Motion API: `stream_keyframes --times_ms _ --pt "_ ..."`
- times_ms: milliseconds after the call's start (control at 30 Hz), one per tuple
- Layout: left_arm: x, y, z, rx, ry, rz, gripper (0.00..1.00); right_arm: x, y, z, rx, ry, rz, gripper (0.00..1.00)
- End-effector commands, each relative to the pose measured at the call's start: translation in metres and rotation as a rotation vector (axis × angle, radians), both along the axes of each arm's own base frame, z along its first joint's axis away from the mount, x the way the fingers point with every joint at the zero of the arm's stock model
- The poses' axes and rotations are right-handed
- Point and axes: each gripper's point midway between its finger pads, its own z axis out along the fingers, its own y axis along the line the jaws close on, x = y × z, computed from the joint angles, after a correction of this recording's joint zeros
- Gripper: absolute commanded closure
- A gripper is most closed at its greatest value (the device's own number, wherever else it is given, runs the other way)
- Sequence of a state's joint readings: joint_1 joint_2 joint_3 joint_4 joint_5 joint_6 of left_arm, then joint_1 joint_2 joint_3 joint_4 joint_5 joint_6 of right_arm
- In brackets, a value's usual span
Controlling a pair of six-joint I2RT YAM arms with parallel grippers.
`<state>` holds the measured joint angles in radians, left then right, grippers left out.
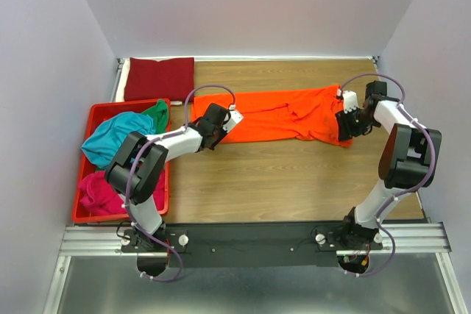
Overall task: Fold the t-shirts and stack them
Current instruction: Fold the tshirt
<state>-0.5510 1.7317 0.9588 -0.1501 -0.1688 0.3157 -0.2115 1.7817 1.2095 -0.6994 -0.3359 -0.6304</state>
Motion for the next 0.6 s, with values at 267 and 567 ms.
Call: stream_keyframes --times_ms 267,567 --pt "0.005 0.004 -0.011 0.016 0.016 0.032 0.64 0.01 -0.004 -0.004 0.009 0.0 0.005 0.65" --pt "0.001 0.005 -0.015 0.022 0.03 0.032 0.64 0.033 -0.014 0.013 -0.015 -0.062 -0.049 0.96"
